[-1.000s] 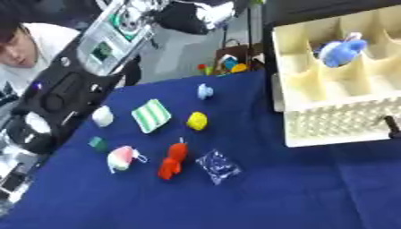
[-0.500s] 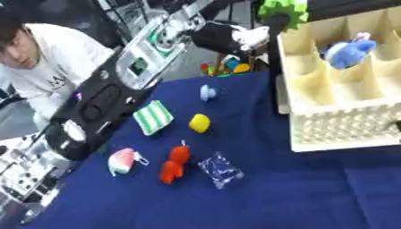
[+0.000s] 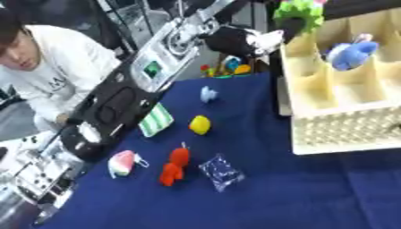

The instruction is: Pick up objects from table and place into drawer.

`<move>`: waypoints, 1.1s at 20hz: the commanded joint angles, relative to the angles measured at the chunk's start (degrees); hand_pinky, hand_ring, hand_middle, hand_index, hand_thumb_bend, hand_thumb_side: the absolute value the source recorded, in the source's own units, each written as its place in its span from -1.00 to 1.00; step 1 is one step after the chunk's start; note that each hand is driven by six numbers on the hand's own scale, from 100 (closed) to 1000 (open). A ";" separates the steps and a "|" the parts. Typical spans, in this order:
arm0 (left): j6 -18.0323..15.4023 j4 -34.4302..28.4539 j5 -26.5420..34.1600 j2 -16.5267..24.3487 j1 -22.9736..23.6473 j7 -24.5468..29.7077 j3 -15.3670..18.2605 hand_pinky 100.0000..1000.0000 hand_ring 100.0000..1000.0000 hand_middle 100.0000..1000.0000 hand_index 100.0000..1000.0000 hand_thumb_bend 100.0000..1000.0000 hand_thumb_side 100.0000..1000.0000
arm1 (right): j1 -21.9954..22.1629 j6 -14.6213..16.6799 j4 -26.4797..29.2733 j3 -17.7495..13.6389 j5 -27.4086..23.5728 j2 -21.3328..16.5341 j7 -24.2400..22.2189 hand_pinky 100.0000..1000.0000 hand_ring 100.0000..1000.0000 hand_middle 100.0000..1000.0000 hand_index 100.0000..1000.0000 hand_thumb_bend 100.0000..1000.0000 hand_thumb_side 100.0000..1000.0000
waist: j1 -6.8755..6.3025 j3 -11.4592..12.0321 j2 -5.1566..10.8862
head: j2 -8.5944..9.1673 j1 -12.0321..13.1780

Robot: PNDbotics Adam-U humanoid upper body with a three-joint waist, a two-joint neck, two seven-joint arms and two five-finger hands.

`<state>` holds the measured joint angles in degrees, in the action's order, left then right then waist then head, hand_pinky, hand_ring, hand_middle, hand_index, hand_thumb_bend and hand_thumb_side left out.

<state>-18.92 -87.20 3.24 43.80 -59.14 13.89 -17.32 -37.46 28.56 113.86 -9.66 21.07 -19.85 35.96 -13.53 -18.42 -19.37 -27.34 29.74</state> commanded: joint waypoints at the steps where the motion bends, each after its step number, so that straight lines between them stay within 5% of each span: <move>1: -1.13 -1.46 0.87 1.01 -1.47 1.47 -0.10 -0.05 0.20 -0.13 0.59 -1.00 -0.16 | -0.73 -0.10 0.73 -0.28 -0.71 -0.15 0.41 0.27 0.37 0.26 0.44 -1.00 0.46 | 0.58 0.10 1.13 | 0.61 0.28; 7: -4.54 -2.61 1.26 0.77 -1.58 5.85 -0.60 0.23 0.57 0.33 1.00 -1.00 0.24 | -0.82 -0.47 0.73 -0.43 -0.73 0.21 0.81 0.27 0.37 0.25 0.44 -1.00 0.46 | 0.58 -0.22 1.32 | 0.89 0.58; 11: -5.62 -2.32 -0.11 0.82 -1.26 7.27 -0.17 0.35 0.71 0.55 1.00 -1.00 0.24 | -0.84 -0.62 0.73 -0.51 -0.77 0.41 1.08 0.27 0.37 0.25 0.44 -1.00 0.47 | 0.58 -0.28 1.40 | 0.91 0.68; 17: -5.29 -1.29 -3.21 0.69 -0.90 5.35 0.39 0.41 0.75 0.60 1.00 -1.00 0.24 | -1.00 -0.68 0.73 -0.53 -0.80 0.64 1.32 0.27 0.37 0.25 0.44 -1.00 0.47 | 0.58 -0.51 1.17 | 1.21 0.76; 19: -5.46 -1.18 -4.72 0.64 -0.88 4.69 0.50 0.40 0.75 0.60 1.00 -0.86 0.21 | -1.04 -0.69 0.73 -0.52 -0.79 0.73 1.38 0.27 0.37 0.25 0.44 -1.00 0.47 | 0.58 -0.55 1.01 | 1.35 0.77; 22: -5.48 -0.95 -6.76 0.54 -0.76 3.08 0.77 0.36 0.73 0.59 1.00 -0.83 -0.08 | -1.12 -0.78 0.73 -0.50 -0.79 0.96 1.40 0.27 0.37 0.25 0.44 -1.00 0.47 | 0.58 -0.57 0.74 | 1.52 0.88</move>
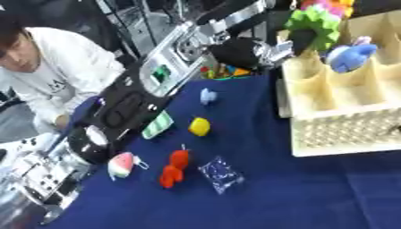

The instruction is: Pick up objects from table and place into drawer.

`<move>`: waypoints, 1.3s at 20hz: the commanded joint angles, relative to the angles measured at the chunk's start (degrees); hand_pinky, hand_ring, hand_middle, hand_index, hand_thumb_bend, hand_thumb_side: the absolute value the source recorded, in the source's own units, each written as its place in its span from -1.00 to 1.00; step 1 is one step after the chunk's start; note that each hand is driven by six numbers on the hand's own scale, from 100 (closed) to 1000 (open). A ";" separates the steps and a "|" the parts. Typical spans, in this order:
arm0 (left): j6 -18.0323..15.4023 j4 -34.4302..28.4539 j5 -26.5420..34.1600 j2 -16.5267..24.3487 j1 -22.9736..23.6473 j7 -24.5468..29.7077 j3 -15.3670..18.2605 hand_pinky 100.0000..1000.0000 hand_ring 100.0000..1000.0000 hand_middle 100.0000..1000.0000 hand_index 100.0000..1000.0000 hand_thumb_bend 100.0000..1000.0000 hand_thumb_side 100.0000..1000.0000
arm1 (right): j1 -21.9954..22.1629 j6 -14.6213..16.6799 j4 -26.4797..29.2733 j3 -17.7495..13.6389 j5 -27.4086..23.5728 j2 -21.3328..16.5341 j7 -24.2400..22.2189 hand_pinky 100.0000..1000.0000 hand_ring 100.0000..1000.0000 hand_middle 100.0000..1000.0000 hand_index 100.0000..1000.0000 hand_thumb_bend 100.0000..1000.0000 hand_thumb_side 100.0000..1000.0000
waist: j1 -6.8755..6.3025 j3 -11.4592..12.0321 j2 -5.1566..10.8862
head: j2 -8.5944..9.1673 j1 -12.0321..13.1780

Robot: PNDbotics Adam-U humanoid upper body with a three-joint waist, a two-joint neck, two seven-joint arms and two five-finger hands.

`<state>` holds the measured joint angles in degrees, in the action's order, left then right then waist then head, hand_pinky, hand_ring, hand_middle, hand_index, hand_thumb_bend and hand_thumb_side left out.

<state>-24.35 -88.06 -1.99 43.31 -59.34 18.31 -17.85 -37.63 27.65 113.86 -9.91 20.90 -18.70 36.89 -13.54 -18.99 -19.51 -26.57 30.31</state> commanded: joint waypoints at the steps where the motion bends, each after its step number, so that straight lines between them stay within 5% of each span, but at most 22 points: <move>1: 0.01 0.08 -2.16 1.00 -0.51 -2.00 1.43 0.35 0.72 0.58 1.00 -0.90 -0.14 | -1.03 0.09 0.73 -0.24 -0.62 -0.08 0.46 0.27 0.37 0.25 0.44 -1.00 0.47 | 0.59 -0.02 0.79 | 0.83 0.32; 3: 0.32 0.61 -3.45 0.95 -0.40 -3.57 1.71 0.36 0.73 0.58 1.00 -0.76 -0.15 | -1.13 0.02 0.73 -0.21 -0.55 0.11 0.43 0.27 0.37 0.25 0.44 -1.00 0.47 | 0.59 -0.03 0.58 | 1.04 0.36; 4: 0.57 0.91 -4.28 0.95 -0.33 -4.45 1.88 0.36 0.73 0.56 1.00 -0.43 0.08 | -1.14 -0.01 0.73 -0.22 -0.51 0.17 0.43 0.27 0.37 0.25 0.44 -1.00 0.47 | 0.59 -0.04 0.47 | 1.11 0.38; 8: 0.68 1.28 -5.89 0.91 -0.04 -6.63 1.70 0.35 0.72 0.55 1.00 -0.71 -0.04 | -1.07 -0.22 0.73 -0.33 -0.37 0.37 0.57 0.27 0.37 0.25 0.44 -1.00 0.47 | 0.59 0.13 0.26 | 0.94 0.30; 19: 1.18 0.29 -2.21 1.95 0.58 -8.48 1.97 0.33 0.68 0.49 1.00 -0.85 0.06 | -0.96 -0.27 0.73 -0.19 -0.30 0.40 0.59 0.29 0.38 0.25 0.44 -1.00 0.47 | 0.59 0.13 0.40 | 0.08 0.40; 26: 1.65 -11.05 4.68 10.91 7.69 -13.24 4.81 0.24 0.62 0.42 0.96 -0.73 -0.01 | 0.14 -0.63 0.73 -0.68 0.09 -0.48 0.97 0.29 0.38 0.25 0.44 -1.00 0.48 | 0.59 1.52 1.93 | -2.87 -1.78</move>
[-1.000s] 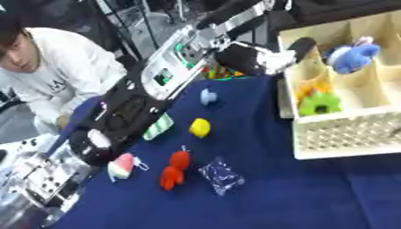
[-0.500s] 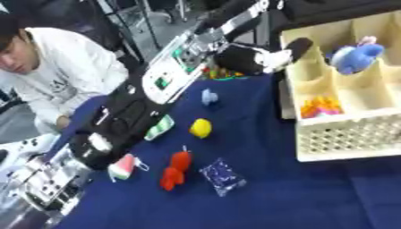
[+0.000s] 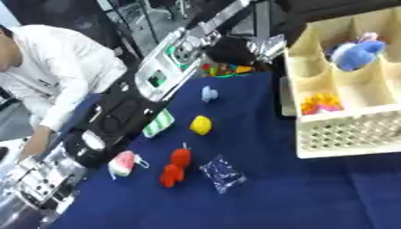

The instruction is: Pick up objects from table and place into drawer.

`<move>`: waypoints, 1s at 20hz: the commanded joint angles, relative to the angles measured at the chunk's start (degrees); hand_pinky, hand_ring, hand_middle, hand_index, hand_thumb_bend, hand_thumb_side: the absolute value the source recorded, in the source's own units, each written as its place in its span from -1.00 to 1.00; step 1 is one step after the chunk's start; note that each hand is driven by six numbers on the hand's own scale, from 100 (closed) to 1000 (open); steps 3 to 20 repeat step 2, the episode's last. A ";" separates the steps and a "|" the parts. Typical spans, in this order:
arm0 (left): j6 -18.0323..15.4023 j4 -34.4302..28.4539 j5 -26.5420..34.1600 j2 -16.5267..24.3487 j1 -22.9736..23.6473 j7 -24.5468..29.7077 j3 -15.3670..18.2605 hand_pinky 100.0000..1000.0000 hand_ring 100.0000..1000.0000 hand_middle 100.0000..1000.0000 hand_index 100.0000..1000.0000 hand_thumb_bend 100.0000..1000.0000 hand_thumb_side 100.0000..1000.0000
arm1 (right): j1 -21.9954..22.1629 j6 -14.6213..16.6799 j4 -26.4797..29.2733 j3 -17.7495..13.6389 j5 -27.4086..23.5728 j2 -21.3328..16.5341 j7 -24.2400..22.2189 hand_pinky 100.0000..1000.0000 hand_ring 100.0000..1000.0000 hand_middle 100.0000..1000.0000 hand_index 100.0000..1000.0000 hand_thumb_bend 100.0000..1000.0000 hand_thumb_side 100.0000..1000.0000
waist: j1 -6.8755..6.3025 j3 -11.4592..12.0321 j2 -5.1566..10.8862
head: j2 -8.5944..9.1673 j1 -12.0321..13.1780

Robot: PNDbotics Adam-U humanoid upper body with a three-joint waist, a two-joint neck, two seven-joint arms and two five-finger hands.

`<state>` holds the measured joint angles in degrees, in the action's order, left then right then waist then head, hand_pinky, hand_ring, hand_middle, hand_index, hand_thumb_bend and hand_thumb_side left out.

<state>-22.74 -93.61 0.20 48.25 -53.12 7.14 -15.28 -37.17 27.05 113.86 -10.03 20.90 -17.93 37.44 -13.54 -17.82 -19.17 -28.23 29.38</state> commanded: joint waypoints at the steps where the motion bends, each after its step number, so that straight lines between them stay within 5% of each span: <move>1: 0.20 -8.57 3.69 7.71 3.56 -3.16 2.91 0.16 0.60 0.40 0.94 -0.78 -0.02 | -0.10 -0.11 0.73 -0.65 0.23 -1.44 0.53 0.29 0.38 0.25 0.44 -1.00 0.48 | 0.59 0.67 1.82 | -1.57 -1.22; 20: 0.51 -11.88 5.22 9.23 5.84 -4.44 3.67 0.07 0.56 0.36 0.91 -0.81 -0.02 | 0.15 -0.21 0.73 -0.72 0.35 -1.60 0.62 0.29 0.38 0.25 0.44 -1.00 0.48 | 0.59 1.03 2.10 | -2.01 -1.46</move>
